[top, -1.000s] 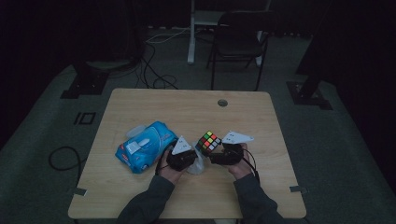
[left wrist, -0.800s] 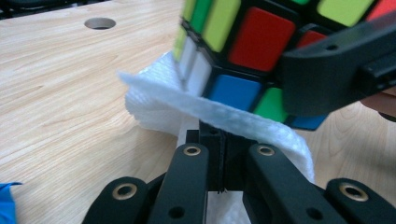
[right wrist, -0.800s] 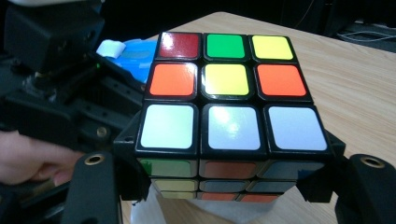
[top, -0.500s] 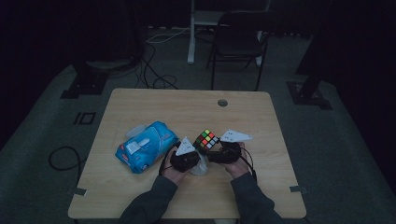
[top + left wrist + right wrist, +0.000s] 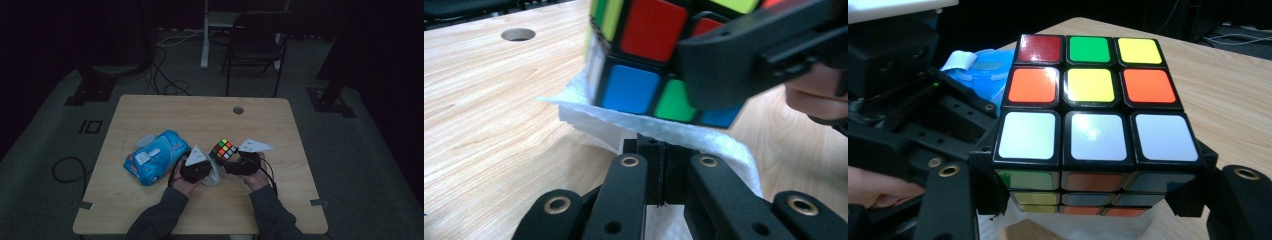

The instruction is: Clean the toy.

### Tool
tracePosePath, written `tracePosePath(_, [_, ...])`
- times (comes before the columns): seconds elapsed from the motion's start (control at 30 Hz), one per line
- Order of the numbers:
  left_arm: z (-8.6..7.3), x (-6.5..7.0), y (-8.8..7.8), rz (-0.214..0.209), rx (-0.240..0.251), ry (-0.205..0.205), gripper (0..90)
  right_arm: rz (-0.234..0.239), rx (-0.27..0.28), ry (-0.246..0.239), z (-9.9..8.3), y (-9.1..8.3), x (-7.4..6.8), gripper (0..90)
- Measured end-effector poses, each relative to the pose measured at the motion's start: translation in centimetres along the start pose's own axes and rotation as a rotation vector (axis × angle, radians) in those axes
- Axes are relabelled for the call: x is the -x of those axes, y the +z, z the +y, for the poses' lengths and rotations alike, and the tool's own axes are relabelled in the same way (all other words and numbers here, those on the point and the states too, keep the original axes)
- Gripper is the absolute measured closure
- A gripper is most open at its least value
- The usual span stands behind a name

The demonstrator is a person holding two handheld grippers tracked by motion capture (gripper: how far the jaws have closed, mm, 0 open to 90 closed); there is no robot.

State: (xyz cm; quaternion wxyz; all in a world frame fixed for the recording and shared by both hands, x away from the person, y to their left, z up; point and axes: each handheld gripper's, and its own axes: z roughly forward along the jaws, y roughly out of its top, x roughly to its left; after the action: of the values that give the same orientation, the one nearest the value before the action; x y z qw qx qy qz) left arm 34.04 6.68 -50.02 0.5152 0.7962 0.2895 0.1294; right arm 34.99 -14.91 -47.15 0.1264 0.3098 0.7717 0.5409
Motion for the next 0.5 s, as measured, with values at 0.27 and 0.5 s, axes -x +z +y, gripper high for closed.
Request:
tracePosePath(0.27, [0.05,-0.41,0.41,-0.001,0.016,-0.015,89.5,0.029,0.013,0.006,0.36,0.36,-0.47,34.5])
tracePosePath(0.5, [0.02,-0.02,0.73,-0.039,0.034,-0.009,89.5,0.038,0.02,0.011,0.62,0.44,-0.48,34.5])
